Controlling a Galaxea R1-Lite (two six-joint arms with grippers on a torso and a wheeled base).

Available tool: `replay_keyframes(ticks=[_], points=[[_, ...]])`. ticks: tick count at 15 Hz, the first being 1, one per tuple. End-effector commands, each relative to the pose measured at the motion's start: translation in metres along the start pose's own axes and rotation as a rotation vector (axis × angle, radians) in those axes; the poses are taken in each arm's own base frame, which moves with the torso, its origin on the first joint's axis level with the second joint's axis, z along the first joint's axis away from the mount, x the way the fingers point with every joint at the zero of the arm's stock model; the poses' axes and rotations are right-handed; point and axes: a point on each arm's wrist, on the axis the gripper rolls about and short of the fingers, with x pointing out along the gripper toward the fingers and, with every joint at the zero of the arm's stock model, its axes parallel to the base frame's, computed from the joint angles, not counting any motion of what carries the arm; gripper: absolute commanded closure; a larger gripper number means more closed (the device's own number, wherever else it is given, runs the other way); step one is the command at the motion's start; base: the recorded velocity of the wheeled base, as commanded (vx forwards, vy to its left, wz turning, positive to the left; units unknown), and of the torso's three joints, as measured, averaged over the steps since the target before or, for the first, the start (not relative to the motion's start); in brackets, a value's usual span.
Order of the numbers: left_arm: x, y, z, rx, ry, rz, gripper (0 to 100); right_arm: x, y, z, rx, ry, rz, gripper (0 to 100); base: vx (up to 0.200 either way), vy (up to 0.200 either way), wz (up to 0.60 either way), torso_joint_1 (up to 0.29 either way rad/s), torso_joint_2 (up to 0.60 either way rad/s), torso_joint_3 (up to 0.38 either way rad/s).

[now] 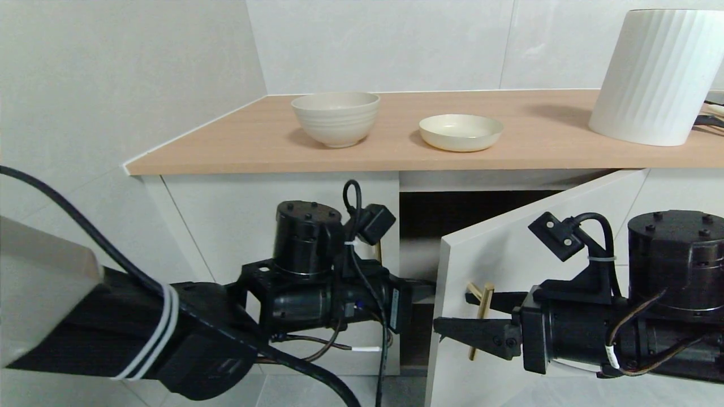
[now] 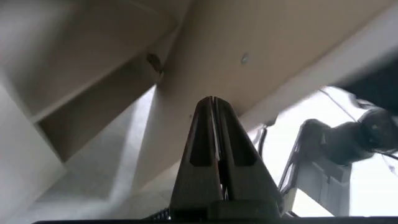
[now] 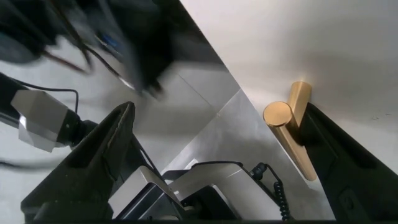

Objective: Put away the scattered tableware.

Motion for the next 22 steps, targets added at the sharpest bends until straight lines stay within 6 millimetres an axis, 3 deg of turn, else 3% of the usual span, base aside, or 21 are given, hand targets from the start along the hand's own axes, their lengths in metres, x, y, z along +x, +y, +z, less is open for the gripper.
replay_keyframes(ticks=[1, 6, 11, 14, 19, 22], points=[[0.029, 0.005, -0.018, -0.017, 0.017, 0.022, 100, 0.0, -0.001, -0.001, 0.001, 0.002, -0.011, 0, 0.0, 0.0, 0.0, 0.0, 0.0, 0.0], [0.031, 0.0, -0.015, -0.011, -0.009, 0.009, 100, -0.001, -0.003, -0.001, 0.003, -0.002, -0.017, 0, 0.0, 0.0, 0.0, 0.0, 0.0, 0.0], [0.03, -0.002, -0.011, -0.005, -0.025, 0.005, 100, -0.01, -0.027, 0.008, 0.026, -0.045, -0.113, 0, 0.0, 0.0, 0.0, 0.0, 0.0, 0.0], [0.03, -0.002, -0.01, -0.004, -0.028, 0.005, 100, -0.027, -0.047, 0.015, -0.046, -0.07, -0.213, 0, 0.0, 0.0, 0.0, 0.0, 0.0, 0.0], [0.03, -0.003, -0.01, -0.003, -0.027, 0.005, 100, -0.102, 0.006, 0.019, -0.203, -0.051, -0.22, 0, 0.0, 0.0, 0.0, 0.0, 0.0, 0.0], [0.03, -0.003, -0.011, -0.003, -0.025, 0.004, 100, -0.11, 0.011, 0.011, -0.193, -0.02, -0.217, 0, 0.0, 0.0, 0.0, 0.0, 0.0, 0.0]])
